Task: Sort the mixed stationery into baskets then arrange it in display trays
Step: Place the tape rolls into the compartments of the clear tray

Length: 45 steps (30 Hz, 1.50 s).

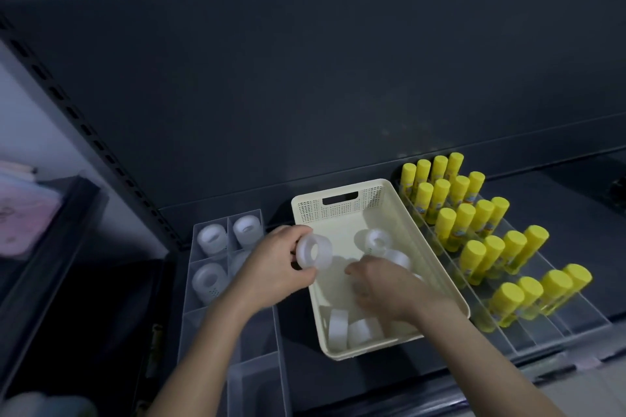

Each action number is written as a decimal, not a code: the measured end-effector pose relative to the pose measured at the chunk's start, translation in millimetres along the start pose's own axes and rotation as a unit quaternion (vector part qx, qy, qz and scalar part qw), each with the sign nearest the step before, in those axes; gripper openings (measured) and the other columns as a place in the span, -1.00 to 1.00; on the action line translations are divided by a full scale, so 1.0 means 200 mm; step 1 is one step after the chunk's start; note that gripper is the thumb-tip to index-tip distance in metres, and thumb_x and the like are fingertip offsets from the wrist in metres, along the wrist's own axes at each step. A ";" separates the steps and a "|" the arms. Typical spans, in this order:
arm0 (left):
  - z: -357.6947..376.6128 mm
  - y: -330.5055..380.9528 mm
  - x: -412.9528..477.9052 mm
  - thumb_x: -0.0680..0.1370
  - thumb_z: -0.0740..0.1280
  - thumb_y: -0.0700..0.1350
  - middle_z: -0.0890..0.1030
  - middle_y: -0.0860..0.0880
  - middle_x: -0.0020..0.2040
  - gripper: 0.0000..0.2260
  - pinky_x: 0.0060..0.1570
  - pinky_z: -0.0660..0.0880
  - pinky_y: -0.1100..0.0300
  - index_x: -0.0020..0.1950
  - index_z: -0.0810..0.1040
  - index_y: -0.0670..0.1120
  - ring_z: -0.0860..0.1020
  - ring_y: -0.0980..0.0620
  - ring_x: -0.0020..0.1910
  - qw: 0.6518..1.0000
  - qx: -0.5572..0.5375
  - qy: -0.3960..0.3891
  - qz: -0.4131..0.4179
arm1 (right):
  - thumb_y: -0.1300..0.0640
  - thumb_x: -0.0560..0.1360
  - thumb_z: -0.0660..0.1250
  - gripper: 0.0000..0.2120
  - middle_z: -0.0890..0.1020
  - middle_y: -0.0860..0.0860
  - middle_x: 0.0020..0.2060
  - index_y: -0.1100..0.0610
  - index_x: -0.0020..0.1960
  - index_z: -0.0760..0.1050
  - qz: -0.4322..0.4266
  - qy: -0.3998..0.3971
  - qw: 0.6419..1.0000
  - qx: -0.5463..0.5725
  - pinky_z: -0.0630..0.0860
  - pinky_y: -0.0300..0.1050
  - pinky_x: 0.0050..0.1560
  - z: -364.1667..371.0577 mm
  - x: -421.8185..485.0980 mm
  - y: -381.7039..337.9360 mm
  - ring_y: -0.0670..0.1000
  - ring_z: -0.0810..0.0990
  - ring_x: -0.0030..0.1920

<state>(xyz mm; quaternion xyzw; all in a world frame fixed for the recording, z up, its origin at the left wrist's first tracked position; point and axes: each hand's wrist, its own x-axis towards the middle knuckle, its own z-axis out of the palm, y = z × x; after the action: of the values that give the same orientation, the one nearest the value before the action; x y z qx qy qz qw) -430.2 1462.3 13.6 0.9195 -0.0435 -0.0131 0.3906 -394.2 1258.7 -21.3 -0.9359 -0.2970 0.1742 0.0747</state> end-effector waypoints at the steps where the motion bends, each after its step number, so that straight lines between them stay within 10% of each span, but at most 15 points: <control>1: -0.01 -0.02 -0.02 0.37 0.45 -0.10 0.52 0.16 0.11 -0.52 0.05 0.53 0.29 0.27 0.45 0.09 0.54 0.27 0.02 1.000 -0.011 0.008 -0.006 | 0.14 0.46 0.25 -0.71 0.52 0.14 0.05 0.14 0.17 0.44 0.002 0.008 1.000 -0.001 0.47 0.00 0.07 0.01 0.01 0.00 0.14 0.53 0.06; 8: -0.20 -0.10 -0.19 0.34 0.42 -0.02 0.52 0.42 -0.03 -0.64 -0.08 0.52 0.40 -0.03 0.41 0.38 0.55 0.37 -0.05 0.997 -0.020 0.060 -0.049 | 0.10 0.44 0.34 -0.59 0.48 0.07 0.14 0.07 0.27 0.42 0.012 0.089 0.996 0.028 0.41 -0.16 0.13 0.03 0.05 -0.04 0.06 0.51 0.15; 13: -0.30 -0.22 -0.36 0.31 0.43 -0.06 0.47 0.33 -0.03 -0.67 -0.03 0.57 0.20 -0.01 0.46 0.23 0.54 0.27 -0.08 0.994 0.027 0.082 -0.060 | -0.01 0.39 0.45 -0.50 0.49 -0.01 0.09 0.01 0.30 0.46 -0.029 0.215 0.956 0.197 0.47 -0.21 0.02 -0.11 0.01 -0.25 -0.04 0.54 -0.10; 21: -0.35 -0.31 -0.55 0.33 0.42 -0.13 0.48 0.15 -0.06 -0.75 -0.04 0.53 0.13 -0.02 0.51 0.01 0.51 0.20 -0.09 0.987 0.111 0.057 -0.106 | 0.04 0.40 0.38 -0.82 0.50 0.04 -0.10 0.12 -0.10 0.47 -0.169 0.108 0.971 0.129 0.45 -0.07 -0.08 -0.06 0.06 -0.66 0.06 0.49 -0.09; 30: -0.24 -0.41 -0.58 0.39 0.39 0.11 0.31 0.14 0.18 -0.72 0.06 0.18 0.24 0.06 0.54 0.09 0.23 0.07 0.22 0.961 0.254 -0.002 -0.106 | 0.00 0.37 0.37 -0.77 0.47 0.06 -0.01 0.09 -0.06 0.44 -0.165 0.081 0.982 -0.044 0.28 -0.10 -0.10 0.05 0.11 -0.72 0.12 0.40 0.02; 35: -0.25 -0.40 -0.55 0.36 0.46 0.11 0.32 0.20 0.23 -0.43 0.29 0.20 0.30 0.34 0.46 0.06 0.20 0.19 0.25 0.981 0.172 0.031 -0.081 | 0.12 0.37 0.37 -0.74 0.47 0.09 0.03 0.13 0.04 0.48 -0.164 0.072 0.983 0.050 0.42 -0.06 0.02 0.02 0.10 -0.68 0.13 0.45 0.06; 41: -0.17 -0.16 -0.38 0.41 0.43 0.13 0.37 0.33 0.14 -0.56 0.14 0.23 0.53 0.27 0.48 0.15 0.34 0.36 0.18 0.997 0.060 0.041 0.017 | 0.10 0.44 0.42 -0.59 0.56 0.04 0.12 0.09 0.27 0.50 -0.054 0.185 0.968 0.163 0.39 -0.30 0.05 -0.10 0.03 -0.42 -0.01 0.55 0.05; 45: -0.01 0.00 -0.23 0.46 0.40 0.03 0.47 0.13 0.24 -0.60 0.26 0.34 0.24 0.29 0.50 0.03 0.38 0.15 0.24 0.988 0.109 -0.049 0.099 | 0.16 0.47 0.38 -0.73 0.63 0.02 -0.04 0.13 0.16 0.57 0.069 0.228 0.953 0.189 0.35 -0.28 -0.13 -0.10 -0.02 -0.23 -0.06 0.55 -0.11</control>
<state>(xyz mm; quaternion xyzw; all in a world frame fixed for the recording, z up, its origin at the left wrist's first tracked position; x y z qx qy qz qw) -475.2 1466.5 14.7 0.9460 -0.1543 -0.0151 0.2846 -413.3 1292.5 10.3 -0.9377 -0.1687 0.0139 0.3033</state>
